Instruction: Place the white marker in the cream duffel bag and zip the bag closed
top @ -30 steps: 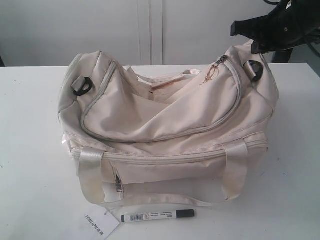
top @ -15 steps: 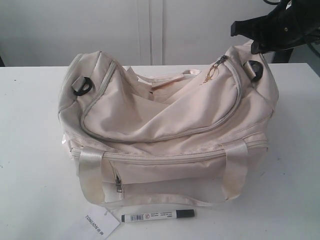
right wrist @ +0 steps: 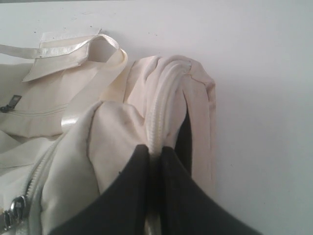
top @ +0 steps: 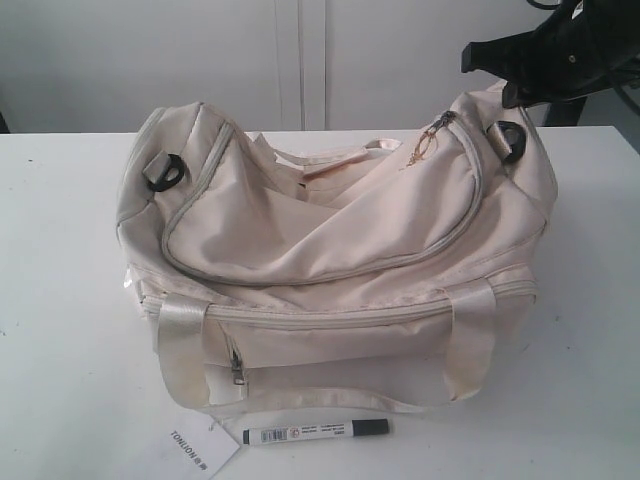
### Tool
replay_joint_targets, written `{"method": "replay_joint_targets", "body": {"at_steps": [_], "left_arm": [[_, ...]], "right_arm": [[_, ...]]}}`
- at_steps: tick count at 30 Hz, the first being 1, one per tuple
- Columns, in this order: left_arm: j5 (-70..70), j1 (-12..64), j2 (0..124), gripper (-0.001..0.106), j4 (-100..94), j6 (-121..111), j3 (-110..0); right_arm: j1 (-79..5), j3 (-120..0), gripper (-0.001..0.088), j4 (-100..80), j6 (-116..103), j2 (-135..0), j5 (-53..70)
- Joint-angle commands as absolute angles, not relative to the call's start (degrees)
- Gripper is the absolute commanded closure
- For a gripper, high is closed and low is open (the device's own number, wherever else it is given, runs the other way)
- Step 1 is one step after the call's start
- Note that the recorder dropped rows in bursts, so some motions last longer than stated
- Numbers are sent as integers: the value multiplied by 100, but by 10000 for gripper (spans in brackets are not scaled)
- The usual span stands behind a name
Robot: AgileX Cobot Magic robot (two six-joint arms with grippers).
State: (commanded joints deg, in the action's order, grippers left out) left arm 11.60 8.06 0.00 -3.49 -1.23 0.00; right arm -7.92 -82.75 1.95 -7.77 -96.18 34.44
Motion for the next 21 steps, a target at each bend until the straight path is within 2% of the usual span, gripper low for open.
{"method": "replay_joint_targets", "body": {"at_steps": [9,12,21], "left_arm": [[2012,806,0,1053,-349,-418,0],[1754,806,0,1053,-349,-546,-22],[385,806,183,1053,-349,-578,-1099]], "right_arm": [[-792,-8275,868,195,-777,-9618,3431],[-792,-8275,868,195,-777,-9618,3431],[-792,-8275,868,195,-777,-9618,3431]]}}
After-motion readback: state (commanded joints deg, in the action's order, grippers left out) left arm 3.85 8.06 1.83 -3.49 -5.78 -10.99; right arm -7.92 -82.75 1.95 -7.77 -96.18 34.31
